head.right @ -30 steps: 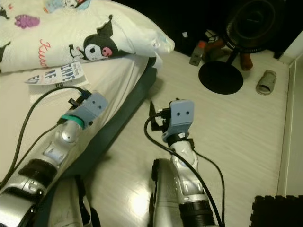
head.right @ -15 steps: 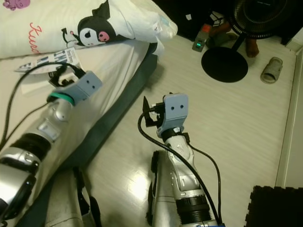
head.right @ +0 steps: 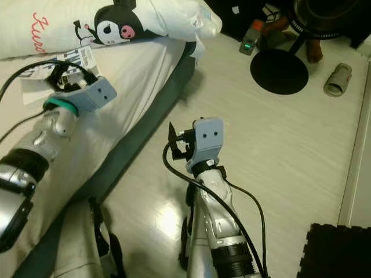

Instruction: Clean up the room

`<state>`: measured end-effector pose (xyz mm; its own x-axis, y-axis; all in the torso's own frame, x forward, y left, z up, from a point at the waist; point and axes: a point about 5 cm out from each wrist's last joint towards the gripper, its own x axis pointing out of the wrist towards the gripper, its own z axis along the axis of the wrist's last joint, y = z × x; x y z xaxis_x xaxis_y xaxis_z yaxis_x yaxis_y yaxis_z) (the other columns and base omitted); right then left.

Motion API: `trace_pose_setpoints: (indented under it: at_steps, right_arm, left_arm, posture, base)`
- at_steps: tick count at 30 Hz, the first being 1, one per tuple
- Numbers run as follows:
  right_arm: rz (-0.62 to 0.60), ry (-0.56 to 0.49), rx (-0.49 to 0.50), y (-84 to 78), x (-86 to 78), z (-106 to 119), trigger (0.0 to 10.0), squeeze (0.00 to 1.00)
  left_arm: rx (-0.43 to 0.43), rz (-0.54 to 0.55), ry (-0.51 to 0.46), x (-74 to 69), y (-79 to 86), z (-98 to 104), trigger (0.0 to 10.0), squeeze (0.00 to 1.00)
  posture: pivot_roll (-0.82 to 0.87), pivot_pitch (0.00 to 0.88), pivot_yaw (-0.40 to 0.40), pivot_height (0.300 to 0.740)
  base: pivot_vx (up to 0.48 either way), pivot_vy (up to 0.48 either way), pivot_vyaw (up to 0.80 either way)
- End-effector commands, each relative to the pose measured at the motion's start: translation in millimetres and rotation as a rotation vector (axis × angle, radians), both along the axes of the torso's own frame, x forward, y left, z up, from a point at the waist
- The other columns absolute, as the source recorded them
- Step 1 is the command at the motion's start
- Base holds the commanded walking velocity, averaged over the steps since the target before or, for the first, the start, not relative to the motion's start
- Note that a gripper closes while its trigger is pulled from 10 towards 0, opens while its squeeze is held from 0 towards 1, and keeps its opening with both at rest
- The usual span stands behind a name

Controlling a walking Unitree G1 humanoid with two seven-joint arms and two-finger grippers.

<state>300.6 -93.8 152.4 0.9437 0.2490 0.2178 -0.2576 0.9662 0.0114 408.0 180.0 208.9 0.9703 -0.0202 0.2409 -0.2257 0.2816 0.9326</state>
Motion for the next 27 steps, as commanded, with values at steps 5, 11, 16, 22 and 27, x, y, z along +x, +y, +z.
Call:
trace_pose_setpoints:
  at_steps: [5, 11, 16, 22, 27]
  right_arm:
    - [-0.016, 0.029, 0.001, -3.4, -5.7, -5.3, 10.0, 0.0]
    - [-0.025, 0.031, 0.0, -4.6, -8.0, -5.4, 10.0, 0.0]
    - [-0.034, 0.033, 0.002, -5.1, -8.5, -5.2, 10.0, 0.0]
    - [-0.049, 0.034, 0.006, -6.6, -10.5, -5.3, 10.0, 0.0]
    - [-0.061, 0.037, 0.007, -8.4, -12.5, -5.9, 10.0, 0.0]
  left_arm:
    - [0.119, 0.04, 0.045, -3.1, 1.0, -21.9, 10.0, 0.0]
    - [0.154, 0.052, 0.075, -3.2, -5.2, -29.4, 10.0, 0.0]
    - [0.144, 0.079, 0.1, -1.7, -6.7, -29.3, 10.0, 0.0]
    - [0.11, 0.14, 0.122, 1.4, 3.2, -20.5, 10.0, 0.0]
    - [0.117, 0.176, 0.128, 2.9, 13.9, -12.8, 10.0, 0.0]
  posture:
    - [-0.13, 0.344, 0.04, 0.545]
    - [-0.14, 0.351, 0.049, 0.545]
    - [-0.14, 0.354, 0.057, 0.545]
    - [-0.15, 0.356, 0.074, 0.545]
    - [-0.15, 0.356, 0.077, 0.545]
  base:
    - [0.0, 0.0, 0.0]
    - [0.0, 0.0, 0.0]
    - [0.0, 0.0, 0.0]
    - [0.0, 0.0, 0.0]
    - [0.0, 0.0, 0.0]
